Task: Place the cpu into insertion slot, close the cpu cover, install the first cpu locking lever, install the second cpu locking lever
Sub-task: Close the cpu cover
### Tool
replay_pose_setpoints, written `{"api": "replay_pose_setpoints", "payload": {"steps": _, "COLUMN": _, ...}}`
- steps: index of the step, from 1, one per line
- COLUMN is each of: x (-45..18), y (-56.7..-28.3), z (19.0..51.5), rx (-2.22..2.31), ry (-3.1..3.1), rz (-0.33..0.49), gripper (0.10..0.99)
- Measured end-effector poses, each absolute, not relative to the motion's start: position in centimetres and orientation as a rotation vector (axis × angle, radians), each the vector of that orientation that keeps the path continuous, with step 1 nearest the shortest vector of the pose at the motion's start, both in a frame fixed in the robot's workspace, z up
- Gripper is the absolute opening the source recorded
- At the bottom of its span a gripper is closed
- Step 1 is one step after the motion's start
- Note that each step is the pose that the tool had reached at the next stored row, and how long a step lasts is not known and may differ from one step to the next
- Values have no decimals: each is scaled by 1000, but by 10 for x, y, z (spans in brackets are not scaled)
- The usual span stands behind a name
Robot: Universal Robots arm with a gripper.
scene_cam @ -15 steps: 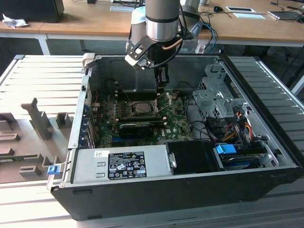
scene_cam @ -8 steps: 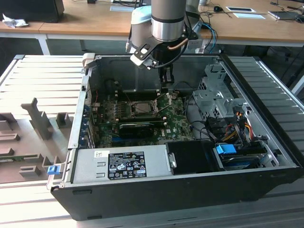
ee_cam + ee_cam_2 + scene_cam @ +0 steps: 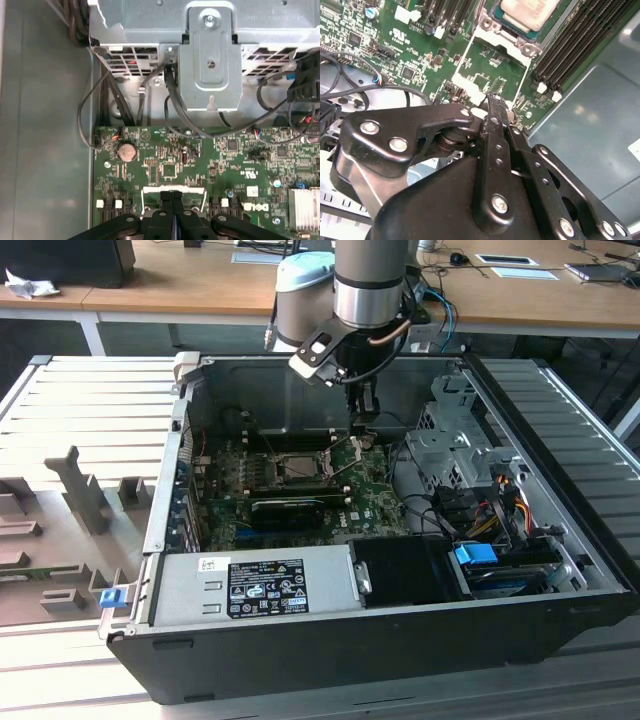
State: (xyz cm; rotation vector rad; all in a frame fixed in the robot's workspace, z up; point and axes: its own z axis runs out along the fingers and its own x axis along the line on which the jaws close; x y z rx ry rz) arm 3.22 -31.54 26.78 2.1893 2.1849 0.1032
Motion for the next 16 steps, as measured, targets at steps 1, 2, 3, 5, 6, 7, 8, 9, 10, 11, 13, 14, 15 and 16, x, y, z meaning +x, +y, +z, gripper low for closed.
{"api": "replay_pose_setpoints", "payload": {"steps": 1, "x": 34, "y": -315, "z": 267, "rx": 2190, "ry": 2185, "rz": 104, "gripper": 106}}
{"api": "replay_pose_setpoints", "payload": {"steps": 2, "x": 35, "y": -316, "z": 265, "rx": 2190, "ry": 2186, "rz": 103, "gripper": 106}}
{"api": "replay_pose_setpoints", "payload": {"steps": 3, "x": 37, "y": -316, "z": 264, "rx": 2190, "ry": 2187, "rz": 101, "gripper": 106}}
{"api": "replay_pose_setpoints", "payload": {"steps": 5, "x": 44, "y": -316, "z": 261, "rx": 2186, "ry": 2201, "rz": 92, "gripper": 106}}
{"api": "replay_pose_setpoints", "payload": {"steps": 6, "x": 47, "y": -316, "z": 260, "rx": 2185, "ry": 2207, "rz": 88, "gripper": 106}}
{"api": "replay_pose_setpoints", "payload": {"steps": 7, "x": 50, "y": -316, "z": 259, "rx": 2181, "ry": 2215, "rz": 83, "gripper": 106}}
{"api": "replay_pose_setpoints", "payload": {"steps": 8, "x": 52, "y": -316, "z": 259, "rx": 2178, "ry": 2219, "rz": 81, "gripper": 106}}
{"api": "replay_pose_setpoints", "payload": {"steps": 9, "x": 56, "y": -316, "z": 258, "rx": 2175, "ry": 2227, "rz": 77, "gripper": 106}}
{"api": "replay_pose_setpoints", "payload": {"steps": 10, "x": 59, "y": -315, "z": 257, "rx": 2172, "ry": 2232, "rz": 76, "gripper": 106}}
{"api": "replay_pose_setpoints", "payload": {"steps": 11, "x": 61, "y": -316, "z": 256, "rx": 2167, "ry": 2238, "rz": 76, "gripper": 106}}
{"api": "replay_pose_setpoints", "payload": {"steps": 13, "x": 62, "y": -316, "z": 251, "rx": 2163, "ry": 2241, "rz": 76, "gripper": 106}}
{"api": "replay_pose_setpoints", "payload": {"steps": 14, "x": 62, "y": -316, "z": 249, "rx": 2162, "ry": 2242, "rz": 76, "gripper": 106}}
{"api": "replay_pose_setpoints", "payload": {"steps": 15, "x": 62, "y": -317, "z": 245, "rx": 2160, "ry": 2245, "rz": 75, "gripper": 106}}
{"api": "replay_pose_setpoints", "payload": {"steps": 16, "x": 62, "y": -318, "z": 244, "rx": 2161, "ry": 2247, "rz": 72, "gripper": 106}}
